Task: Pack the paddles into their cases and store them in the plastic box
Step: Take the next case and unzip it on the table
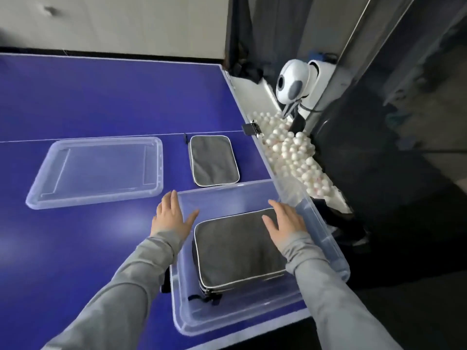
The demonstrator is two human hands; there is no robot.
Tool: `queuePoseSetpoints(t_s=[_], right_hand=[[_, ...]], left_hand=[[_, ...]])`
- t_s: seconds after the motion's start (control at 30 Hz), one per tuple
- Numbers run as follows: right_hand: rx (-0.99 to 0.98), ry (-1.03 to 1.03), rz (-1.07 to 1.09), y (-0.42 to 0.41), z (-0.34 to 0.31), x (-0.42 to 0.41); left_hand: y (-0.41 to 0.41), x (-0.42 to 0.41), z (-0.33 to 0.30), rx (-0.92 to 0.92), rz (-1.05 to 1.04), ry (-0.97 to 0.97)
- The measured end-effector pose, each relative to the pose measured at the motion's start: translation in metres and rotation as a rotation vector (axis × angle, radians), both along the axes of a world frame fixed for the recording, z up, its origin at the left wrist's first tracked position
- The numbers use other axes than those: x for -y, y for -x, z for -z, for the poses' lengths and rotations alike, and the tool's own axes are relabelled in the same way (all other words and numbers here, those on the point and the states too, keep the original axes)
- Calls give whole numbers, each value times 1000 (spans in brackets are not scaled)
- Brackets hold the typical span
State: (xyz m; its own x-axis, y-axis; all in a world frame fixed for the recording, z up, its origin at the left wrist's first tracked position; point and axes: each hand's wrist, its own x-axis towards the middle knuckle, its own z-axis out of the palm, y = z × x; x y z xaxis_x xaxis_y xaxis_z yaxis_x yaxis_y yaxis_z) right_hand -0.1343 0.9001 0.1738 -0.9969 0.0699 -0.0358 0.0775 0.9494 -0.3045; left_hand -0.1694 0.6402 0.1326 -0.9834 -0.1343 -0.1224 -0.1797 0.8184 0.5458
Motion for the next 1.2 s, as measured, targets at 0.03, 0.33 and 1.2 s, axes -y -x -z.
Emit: queuePoseSetpoints(t_s=[0.03,0.33,1.2], right_hand=[[-8,11,0,13,1,1],[2,72,-48,119,0,11],[543,251,254,310,127,38]], left_hand=[[-1,-1,4,-20,-2,-44],[-6,-1,21,-78,-133,-304],[-4,-2,19,-107,-254,-216]])
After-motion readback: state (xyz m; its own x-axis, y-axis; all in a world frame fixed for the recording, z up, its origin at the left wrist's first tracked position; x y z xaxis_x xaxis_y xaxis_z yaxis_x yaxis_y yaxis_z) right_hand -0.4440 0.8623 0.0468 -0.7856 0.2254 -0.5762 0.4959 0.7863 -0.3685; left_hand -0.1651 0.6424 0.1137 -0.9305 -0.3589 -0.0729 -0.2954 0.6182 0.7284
